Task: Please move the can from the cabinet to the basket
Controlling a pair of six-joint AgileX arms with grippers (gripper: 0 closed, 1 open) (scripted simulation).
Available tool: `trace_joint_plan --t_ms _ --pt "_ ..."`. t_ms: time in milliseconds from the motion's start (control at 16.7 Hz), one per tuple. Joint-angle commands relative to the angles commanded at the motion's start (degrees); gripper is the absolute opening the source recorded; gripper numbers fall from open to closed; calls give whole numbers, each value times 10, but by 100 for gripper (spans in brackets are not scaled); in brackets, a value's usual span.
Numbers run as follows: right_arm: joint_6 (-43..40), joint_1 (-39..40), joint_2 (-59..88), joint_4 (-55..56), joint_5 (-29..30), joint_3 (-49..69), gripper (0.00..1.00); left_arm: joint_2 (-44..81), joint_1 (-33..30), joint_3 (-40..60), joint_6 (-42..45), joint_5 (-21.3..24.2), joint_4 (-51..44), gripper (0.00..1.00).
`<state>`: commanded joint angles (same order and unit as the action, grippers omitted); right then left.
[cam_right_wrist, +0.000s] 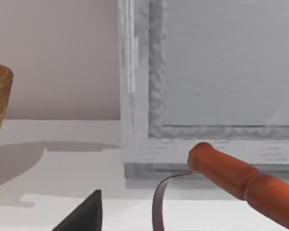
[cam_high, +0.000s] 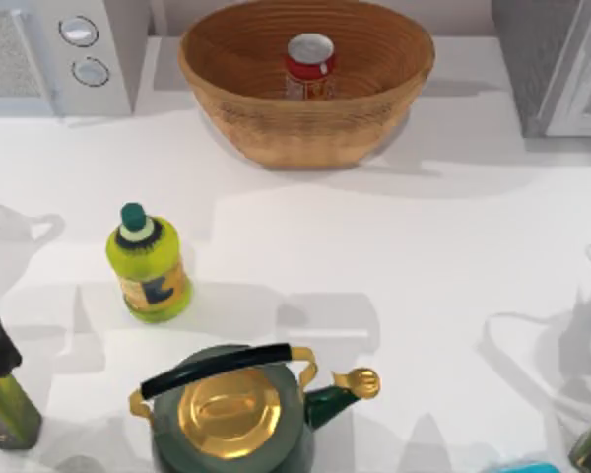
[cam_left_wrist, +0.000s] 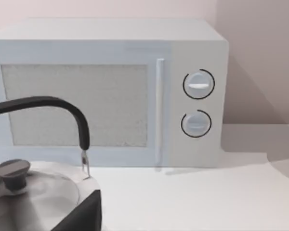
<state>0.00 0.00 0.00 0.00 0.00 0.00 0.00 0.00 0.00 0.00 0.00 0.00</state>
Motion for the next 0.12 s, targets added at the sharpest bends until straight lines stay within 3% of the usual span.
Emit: trace_joint_plan --t_ms 120 --pt "0 0 0 0 0 0 100 0 0 0 0 0 0 100"
